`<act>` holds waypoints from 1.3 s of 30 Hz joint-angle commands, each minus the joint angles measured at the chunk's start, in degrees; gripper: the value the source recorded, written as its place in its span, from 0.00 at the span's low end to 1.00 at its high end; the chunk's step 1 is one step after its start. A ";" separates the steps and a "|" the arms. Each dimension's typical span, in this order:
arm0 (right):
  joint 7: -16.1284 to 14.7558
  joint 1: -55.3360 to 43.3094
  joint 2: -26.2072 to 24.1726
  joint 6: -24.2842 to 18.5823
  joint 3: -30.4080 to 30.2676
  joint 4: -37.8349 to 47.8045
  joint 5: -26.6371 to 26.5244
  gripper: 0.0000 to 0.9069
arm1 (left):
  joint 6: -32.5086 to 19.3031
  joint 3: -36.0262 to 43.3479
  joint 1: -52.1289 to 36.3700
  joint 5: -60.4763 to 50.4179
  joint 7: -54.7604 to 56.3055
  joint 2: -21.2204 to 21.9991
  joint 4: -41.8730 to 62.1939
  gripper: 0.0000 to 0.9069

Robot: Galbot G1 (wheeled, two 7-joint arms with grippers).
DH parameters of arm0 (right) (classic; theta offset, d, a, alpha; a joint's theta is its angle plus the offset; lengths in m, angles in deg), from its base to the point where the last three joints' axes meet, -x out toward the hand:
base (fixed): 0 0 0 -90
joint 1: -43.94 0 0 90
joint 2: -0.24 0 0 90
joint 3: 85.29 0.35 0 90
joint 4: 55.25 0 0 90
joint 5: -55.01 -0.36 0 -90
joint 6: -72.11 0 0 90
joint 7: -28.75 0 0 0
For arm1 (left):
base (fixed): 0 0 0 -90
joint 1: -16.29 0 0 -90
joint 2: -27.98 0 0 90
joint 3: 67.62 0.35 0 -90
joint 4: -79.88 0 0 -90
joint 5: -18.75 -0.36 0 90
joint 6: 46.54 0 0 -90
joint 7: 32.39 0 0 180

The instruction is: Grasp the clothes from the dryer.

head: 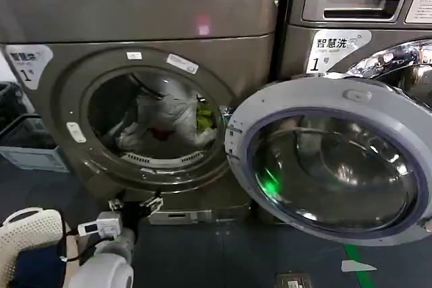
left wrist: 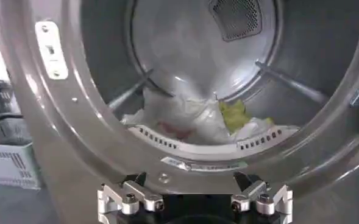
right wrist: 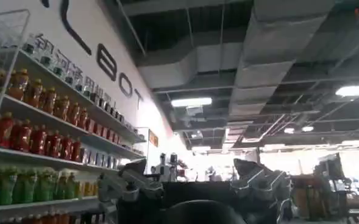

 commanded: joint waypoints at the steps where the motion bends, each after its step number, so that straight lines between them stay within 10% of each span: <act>1: 0.00 -0.09 0.11 0.04 -0.06 -0.28 -0.03 1.00 | 2.81 -0.12 0.13 -7.80 -1.42 -0.04 1.09 1.00; 39: -0.12 0.61 0.51 -0.22 0.60 -0.13 -0.08 1.00 | 2.81 -0.38 0.39 -6.91 -3.61 -0.56 0.67 1.00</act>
